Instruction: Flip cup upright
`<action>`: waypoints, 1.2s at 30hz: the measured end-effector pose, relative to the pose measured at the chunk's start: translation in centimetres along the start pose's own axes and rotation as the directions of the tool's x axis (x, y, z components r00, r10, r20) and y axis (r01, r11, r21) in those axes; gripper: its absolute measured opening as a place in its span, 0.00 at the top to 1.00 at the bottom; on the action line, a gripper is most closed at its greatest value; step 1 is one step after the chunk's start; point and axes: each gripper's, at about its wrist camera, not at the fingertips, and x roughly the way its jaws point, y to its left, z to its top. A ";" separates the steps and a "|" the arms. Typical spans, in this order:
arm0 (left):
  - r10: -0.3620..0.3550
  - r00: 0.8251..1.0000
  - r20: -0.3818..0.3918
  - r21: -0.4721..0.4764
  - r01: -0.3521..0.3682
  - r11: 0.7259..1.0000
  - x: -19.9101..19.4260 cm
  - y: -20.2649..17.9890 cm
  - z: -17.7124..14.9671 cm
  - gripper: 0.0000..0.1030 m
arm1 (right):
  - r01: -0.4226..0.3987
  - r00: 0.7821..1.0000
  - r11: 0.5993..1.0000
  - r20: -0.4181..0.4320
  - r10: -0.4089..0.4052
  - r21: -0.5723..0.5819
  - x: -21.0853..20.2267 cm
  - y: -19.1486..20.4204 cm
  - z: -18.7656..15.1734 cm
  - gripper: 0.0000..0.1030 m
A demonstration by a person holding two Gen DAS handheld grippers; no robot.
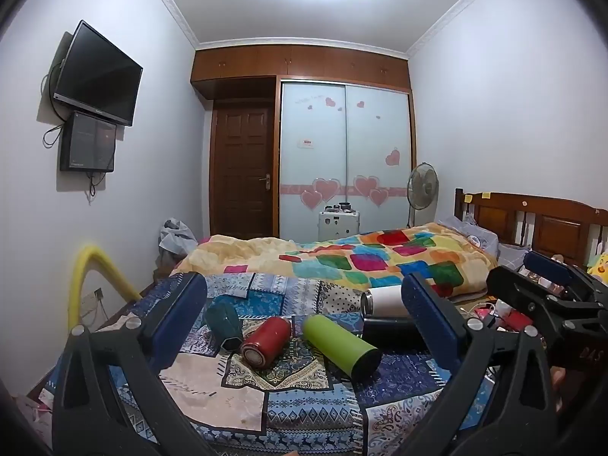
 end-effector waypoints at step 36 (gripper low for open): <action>-0.019 1.000 0.019 0.000 0.019 1.000 -0.6 -0.5 0.8 0.00 | -0.001 1.000 1.000 0.009 0.001 -0.001 -0.3 0.0 0.4 0.00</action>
